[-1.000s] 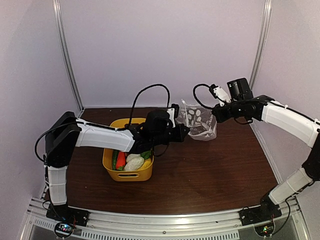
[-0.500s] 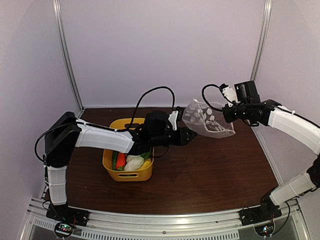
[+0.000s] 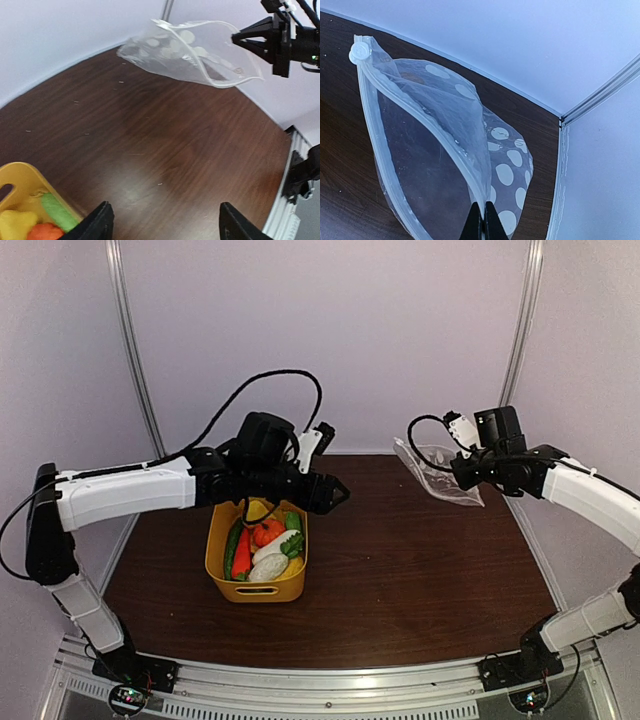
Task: Place the food in the zip-top bag and seal the zipper
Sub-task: Open the zipper food storage bag, then pick up the fake vegetable from the bin.
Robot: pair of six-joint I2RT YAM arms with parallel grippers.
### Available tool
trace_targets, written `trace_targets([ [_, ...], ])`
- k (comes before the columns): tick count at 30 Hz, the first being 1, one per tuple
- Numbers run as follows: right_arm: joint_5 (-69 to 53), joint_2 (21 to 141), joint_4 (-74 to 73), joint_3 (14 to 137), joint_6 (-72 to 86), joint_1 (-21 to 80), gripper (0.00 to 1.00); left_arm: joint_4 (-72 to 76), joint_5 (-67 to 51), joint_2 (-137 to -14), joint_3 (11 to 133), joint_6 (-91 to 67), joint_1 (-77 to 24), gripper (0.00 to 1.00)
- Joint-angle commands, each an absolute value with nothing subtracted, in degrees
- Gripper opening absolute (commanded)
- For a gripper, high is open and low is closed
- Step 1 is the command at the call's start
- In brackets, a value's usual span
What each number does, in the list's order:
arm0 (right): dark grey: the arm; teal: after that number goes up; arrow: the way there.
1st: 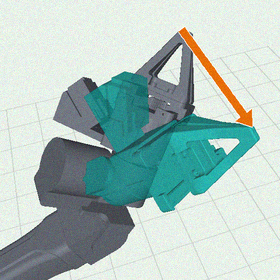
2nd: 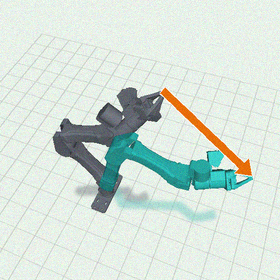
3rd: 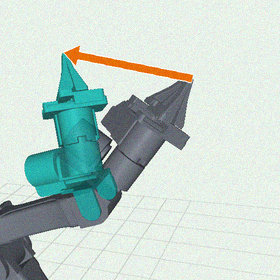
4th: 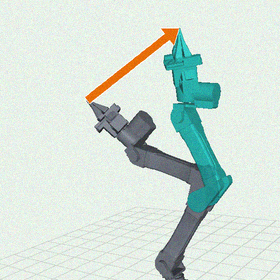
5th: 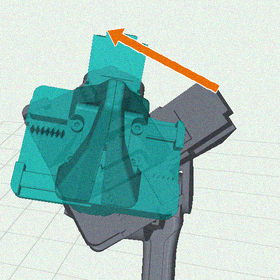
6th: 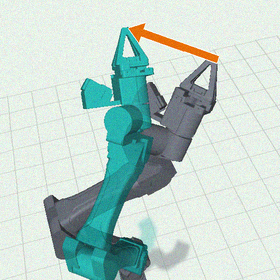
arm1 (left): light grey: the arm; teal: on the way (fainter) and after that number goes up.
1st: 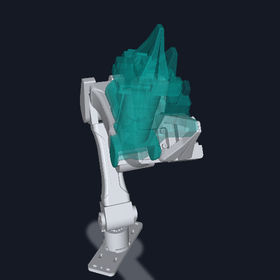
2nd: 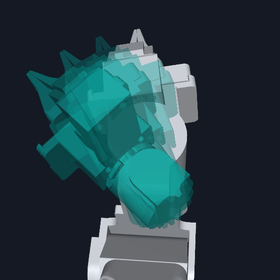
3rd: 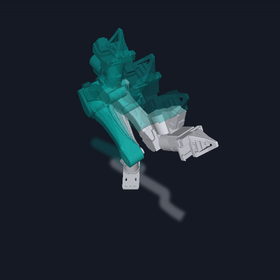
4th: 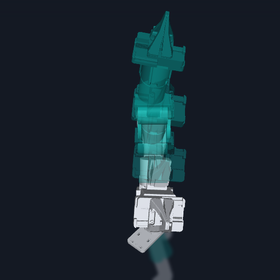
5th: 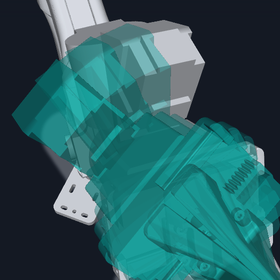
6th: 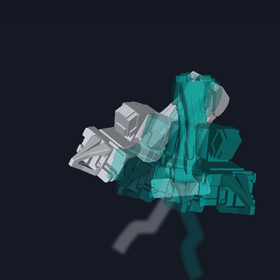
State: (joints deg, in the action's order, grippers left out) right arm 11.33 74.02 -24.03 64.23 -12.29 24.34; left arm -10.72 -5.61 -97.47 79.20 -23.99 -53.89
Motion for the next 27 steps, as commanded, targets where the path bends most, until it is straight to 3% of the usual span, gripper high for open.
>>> trace_targets([
  [1,11.0,73.5,-24.3,64.1,-13.3,24.2,0.00,-32.6,4.9,-93.4,81.3,-10.1,-51.5,0.82],
  [5,10.3,74.1,-24.7,64.5,-13.4,24.2,0.00,-47.1,6.6,-93.9,83.4,-4.9,-49.2,0.83],
  [12,9.5,74.3,-25.0,65.0,-13.5,24.2,0.00,-50.0,-2.6,-91.6,73.2,-3.2,-45.3,0.76],
  [17,8.5,74.6,-25.1,65.0,-13.4,24.2,0.00,-47.4,-0.1,-93.1,68.6,-3.0,-45.3,0.76],
  [25,7.2,75.4,-24.9,64.7,-13.2,24.1,0.00,-38.1,-2.2,-94.7,64.4,1.9,-45.4,0.62],
  [27,6.8,75.5,-25.0,64.9,-13.1,24.2,0.00,-37.0,-3.4,-95.2,64.2,2.5,-45.4,0.62],
])
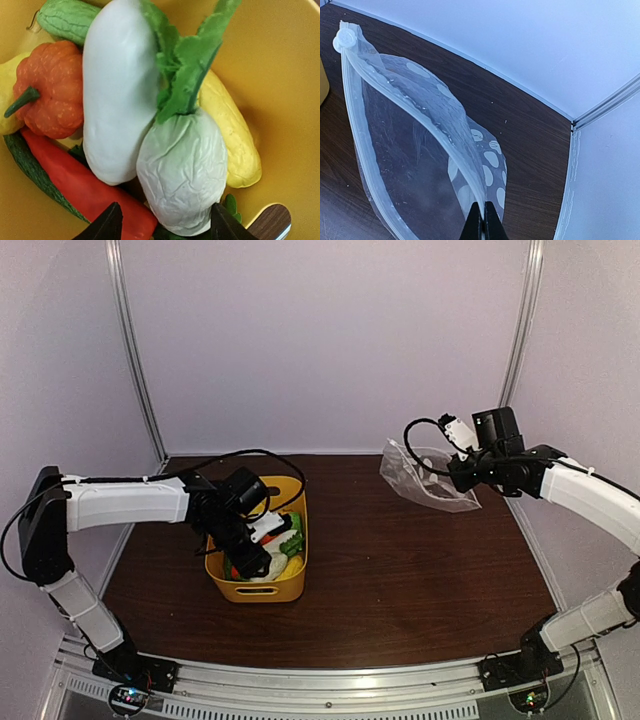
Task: Place the food in the zip-top bag and seal the zipper
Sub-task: Pick up the fake vegetable from the bin, then place the fake vegetable in the zipper food storage bag.
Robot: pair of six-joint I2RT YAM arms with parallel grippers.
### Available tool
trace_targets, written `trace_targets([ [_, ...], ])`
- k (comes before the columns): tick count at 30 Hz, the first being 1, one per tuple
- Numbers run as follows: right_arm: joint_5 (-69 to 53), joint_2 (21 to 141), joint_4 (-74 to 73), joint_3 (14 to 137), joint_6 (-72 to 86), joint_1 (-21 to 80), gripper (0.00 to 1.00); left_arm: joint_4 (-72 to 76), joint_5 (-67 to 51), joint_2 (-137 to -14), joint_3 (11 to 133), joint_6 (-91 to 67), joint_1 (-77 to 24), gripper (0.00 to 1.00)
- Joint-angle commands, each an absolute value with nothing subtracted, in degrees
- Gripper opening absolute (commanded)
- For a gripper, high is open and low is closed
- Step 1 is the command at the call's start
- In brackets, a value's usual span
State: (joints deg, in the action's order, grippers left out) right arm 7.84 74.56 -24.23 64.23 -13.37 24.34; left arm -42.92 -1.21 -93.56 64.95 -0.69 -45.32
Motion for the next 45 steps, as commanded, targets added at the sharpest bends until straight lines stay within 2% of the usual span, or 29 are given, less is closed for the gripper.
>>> trace_targets([
  [1,6.6,75.6,-25.1,65.0,-13.1,24.2,0.00,-36.6,-4.2,-95.6,64.2,2.6,-45.4,0.64],
  [3,6.6,75.7,-25.1,65.0,-13.1,24.2,0.00,-36.3,-5.2,-96.7,64.1,2.8,-45.5,0.67],
  [5,6.6,75.7,-25.2,65.1,-13.1,24.2,0.00,-35.8,-5.3,-97.6,64.2,2.9,-45.9,0.65],
  [9,6.3,75.5,-25.6,65.3,-13.1,24.2,0.00,-35.2,-5.0,-98.0,65.2,3.2,-46.2,0.44],
  [13,6.0,75.2,-26.0,65.4,-13.2,24.2,0.00,-36.2,-2.3,-94.6,67.3,3.0,-46.2,0.32],
  [17,5.6,74.8,-26.8,65.9,-13.3,24.1,0.00,-38.0,1.9,-90.2,70.5,2.8,-46.2,0.30],
  [26,3.8,74.5,-29.4,67.2,-14.5,24.2,0.00,-36.9,0.8,-82.6,77.9,0.8,-46.2,0.27],
  [29,1.3,74.6,-30.4,67.9,-14.7,24.2,0.00,-26.1,-3.1,-79.0,76.0,0.2,-46.2,0.29],
  [34,-4.0,77.2,-33.2,70.6,-14.1,24.2,0.00,6.4,-12.8,-74.9,66.9,-7.9,-47.7,0.29],
  [38,-10.6,78.7,-35.6,72.6,-13.5,24.3,0.00,21.6,-13.8,-80.4,67.9,-8.0,-52.0,0.28],
  [45,-19.8,82.2,-39.5,78.3,-9.9,24.3,0.00,38.7,-12.3,-94.6,72.5,-12.8,-57.3,0.26],
])
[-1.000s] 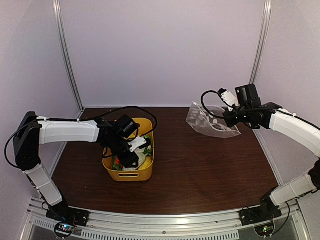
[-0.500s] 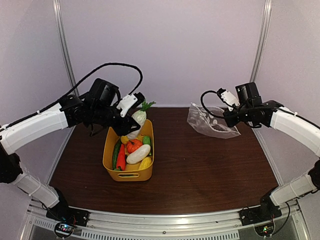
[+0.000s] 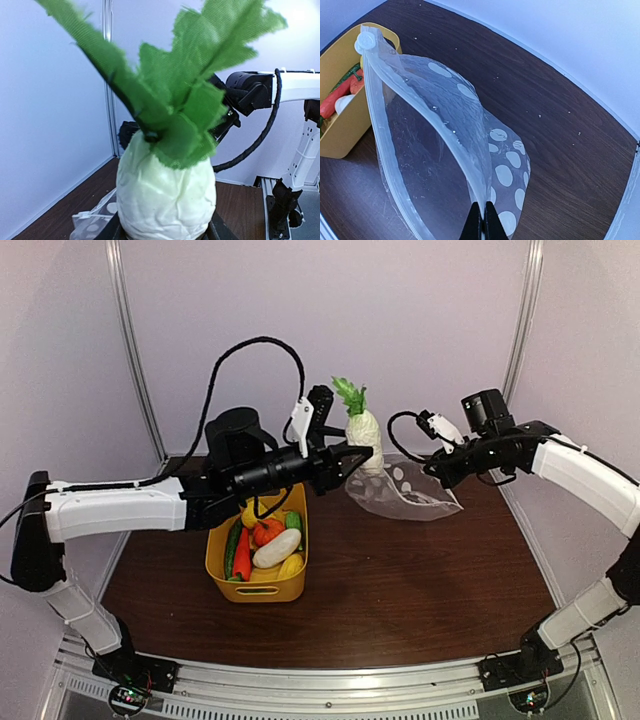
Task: Place the food in the zip-top bag and seal the zipper
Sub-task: Place the fake vegetable in the zipper food storage bag.
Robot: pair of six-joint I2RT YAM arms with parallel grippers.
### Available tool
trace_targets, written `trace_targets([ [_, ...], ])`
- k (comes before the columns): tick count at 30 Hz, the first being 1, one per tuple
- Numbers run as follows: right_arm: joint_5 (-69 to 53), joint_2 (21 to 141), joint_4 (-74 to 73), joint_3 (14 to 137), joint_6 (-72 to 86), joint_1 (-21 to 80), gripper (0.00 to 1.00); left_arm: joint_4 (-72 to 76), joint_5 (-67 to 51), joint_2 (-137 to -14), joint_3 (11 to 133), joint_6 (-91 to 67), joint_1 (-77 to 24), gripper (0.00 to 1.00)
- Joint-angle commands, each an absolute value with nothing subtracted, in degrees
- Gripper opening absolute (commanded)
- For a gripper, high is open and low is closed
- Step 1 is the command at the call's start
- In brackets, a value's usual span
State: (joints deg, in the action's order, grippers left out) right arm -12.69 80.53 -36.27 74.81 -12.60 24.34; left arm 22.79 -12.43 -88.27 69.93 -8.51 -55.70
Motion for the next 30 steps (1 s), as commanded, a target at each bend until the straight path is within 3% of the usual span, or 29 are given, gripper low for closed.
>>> trace_targets([
  [1,-20.8,82.6,-39.8,78.8,-9.4,24.3,0.00,40.9,-11.8,-96.3,73.1,-13.9,-57.6,0.26],
  [14,-25.0,84.0,-39.5,79.7,-7.0,24.3,0.00,49.1,-1.8,-108.7,79.3,-16.5,-58.7,0.24],
  [25,-27.1,83.0,-38.0,79.2,-1.8,22.1,0.00,63.4,5.4,-101.6,63.2,-18.3,-58.9,0.22],
  [30,-27.5,83.4,-36.2,79.1,0.0,22.1,0.00,61.3,5.5,-106.0,67.9,-22.2,-58.8,0.22],
])
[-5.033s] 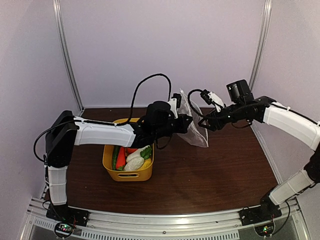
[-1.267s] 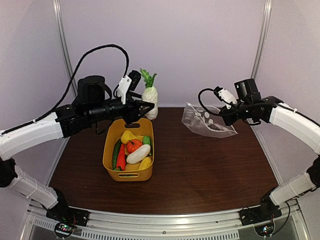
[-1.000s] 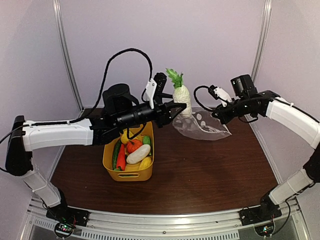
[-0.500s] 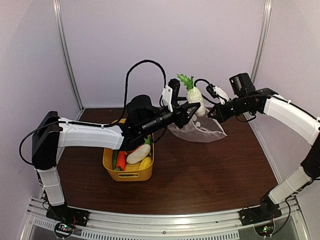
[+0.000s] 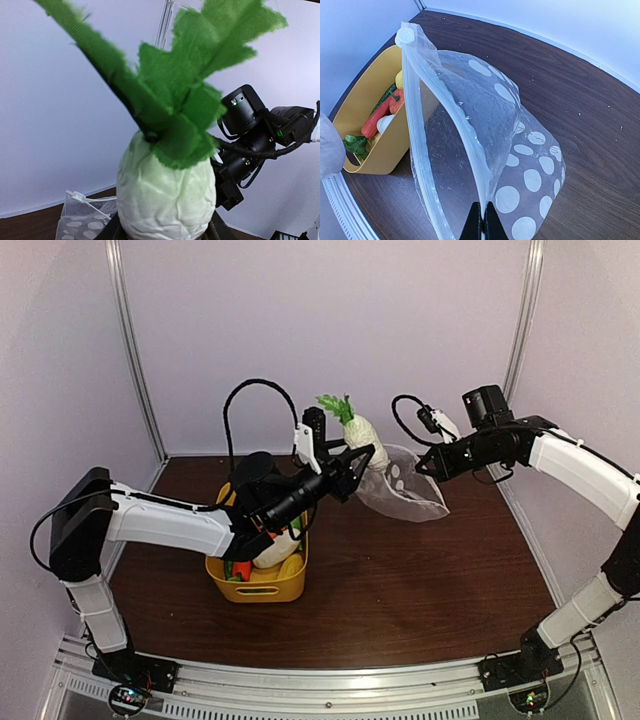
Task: Place the food in the zip-top bag and seal the zipper
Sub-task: Place the fake vegetable in the zipper food storage bag.
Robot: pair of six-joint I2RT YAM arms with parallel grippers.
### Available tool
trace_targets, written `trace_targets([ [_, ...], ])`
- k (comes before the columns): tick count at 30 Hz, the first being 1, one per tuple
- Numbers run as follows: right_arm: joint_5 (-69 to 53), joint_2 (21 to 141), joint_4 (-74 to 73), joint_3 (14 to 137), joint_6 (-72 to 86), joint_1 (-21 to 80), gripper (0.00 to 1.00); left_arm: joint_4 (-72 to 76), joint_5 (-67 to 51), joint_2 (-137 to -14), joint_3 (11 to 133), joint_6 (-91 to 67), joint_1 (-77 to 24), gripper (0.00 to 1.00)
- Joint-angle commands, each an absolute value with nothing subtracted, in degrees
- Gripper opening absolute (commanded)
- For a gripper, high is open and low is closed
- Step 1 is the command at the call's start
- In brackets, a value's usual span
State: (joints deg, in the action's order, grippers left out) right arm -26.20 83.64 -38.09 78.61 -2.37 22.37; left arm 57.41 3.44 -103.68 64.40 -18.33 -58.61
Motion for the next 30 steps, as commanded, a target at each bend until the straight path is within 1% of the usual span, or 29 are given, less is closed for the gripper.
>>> trace_targets([
  [1,-27.1,83.5,-36.0,79.2,0.8,22.1,0.00,60.7,6.4,-106.7,68.7,-23.6,-58.9,0.21],
  [8,-23.5,83.9,-34.9,79.3,4.8,22.1,0.00,58.5,11.4,-111.8,74.8,-27.5,-59.7,0.20],
  [17,-25.3,83.4,-32.9,78.2,8.1,22.1,0.00,51.4,21.3,-120.1,85.0,-30.1,-61.7,0.19],
  [25,-26.4,82.1,-32.5,78.3,8.6,22.1,0.00,43.7,23.3,-124.9,92.5,-28.7,-62.5,0.19],
  [30,-26.3,80.9,-32.3,77.7,8.5,22.1,0.00,38.6,25.2,-127.2,95.1,-28.6,-62.5,0.20],
])
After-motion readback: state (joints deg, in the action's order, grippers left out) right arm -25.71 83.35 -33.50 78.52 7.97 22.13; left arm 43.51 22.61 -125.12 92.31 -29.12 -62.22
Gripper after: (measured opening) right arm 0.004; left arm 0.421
